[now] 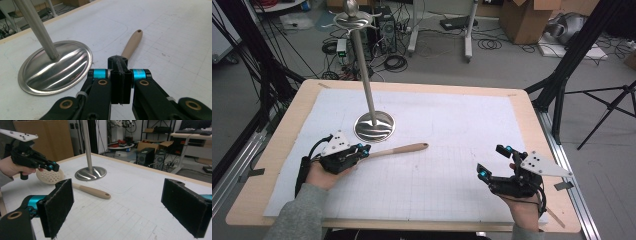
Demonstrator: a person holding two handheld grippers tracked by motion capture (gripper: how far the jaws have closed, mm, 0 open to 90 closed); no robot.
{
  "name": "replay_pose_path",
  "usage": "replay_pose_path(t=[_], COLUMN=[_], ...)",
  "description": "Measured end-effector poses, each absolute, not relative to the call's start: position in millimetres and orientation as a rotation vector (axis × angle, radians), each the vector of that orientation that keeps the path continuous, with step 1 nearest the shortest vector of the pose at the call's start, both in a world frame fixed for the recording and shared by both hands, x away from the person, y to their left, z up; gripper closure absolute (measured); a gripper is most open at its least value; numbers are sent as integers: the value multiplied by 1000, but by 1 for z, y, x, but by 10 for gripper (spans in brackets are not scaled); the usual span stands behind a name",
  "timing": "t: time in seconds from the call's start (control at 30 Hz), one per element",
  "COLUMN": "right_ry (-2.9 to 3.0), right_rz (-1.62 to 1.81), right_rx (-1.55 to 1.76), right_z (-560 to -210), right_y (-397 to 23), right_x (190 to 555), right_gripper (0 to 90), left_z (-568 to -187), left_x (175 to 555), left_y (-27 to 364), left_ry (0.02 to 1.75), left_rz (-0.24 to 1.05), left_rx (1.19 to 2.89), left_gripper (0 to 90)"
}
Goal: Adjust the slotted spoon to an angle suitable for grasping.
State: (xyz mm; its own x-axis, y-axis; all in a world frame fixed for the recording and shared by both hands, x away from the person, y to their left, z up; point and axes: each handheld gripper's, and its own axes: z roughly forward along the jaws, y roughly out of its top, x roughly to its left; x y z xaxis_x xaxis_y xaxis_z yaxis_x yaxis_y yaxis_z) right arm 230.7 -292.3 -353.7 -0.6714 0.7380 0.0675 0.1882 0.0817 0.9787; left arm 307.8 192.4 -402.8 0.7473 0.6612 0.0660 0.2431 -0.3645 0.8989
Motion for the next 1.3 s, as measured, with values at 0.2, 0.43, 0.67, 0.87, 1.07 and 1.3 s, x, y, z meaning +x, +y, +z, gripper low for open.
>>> replay_pose_path(t=[0.2, 0.43, 0.67, 0.87, 1.07, 1.3], right_ry=[1935, 1933, 1920, 1940, 1941, 1942], right_rz=[1625, 1635, 1648, 1649, 1657, 1662], right_rx=[916, 904, 911, 900, 895, 894], right_z=[-355, -354, -354, -356, -355, -355], right_y=[-293, -294, -297, -293, -293, -294], right_x=[232, 231, 230, 231, 231, 231], right_gripper=[98, 98, 98, 98, 98, 98], left_z=[-405, -414, -418, -420, -422, -425], left_x=[316, 328, 332, 336, 338, 340], left_y=[184, 172, 169, 167, 164, 156], left_ry=[717, 746, 757, 810, 838, 875], left_rz=[511, 511, 524, 526, 531, 544], left_rx=[1956, 2007, 2023, 2044, 2043, 2052], left_gripper=[895, 895, 895, 895, 896, 896])
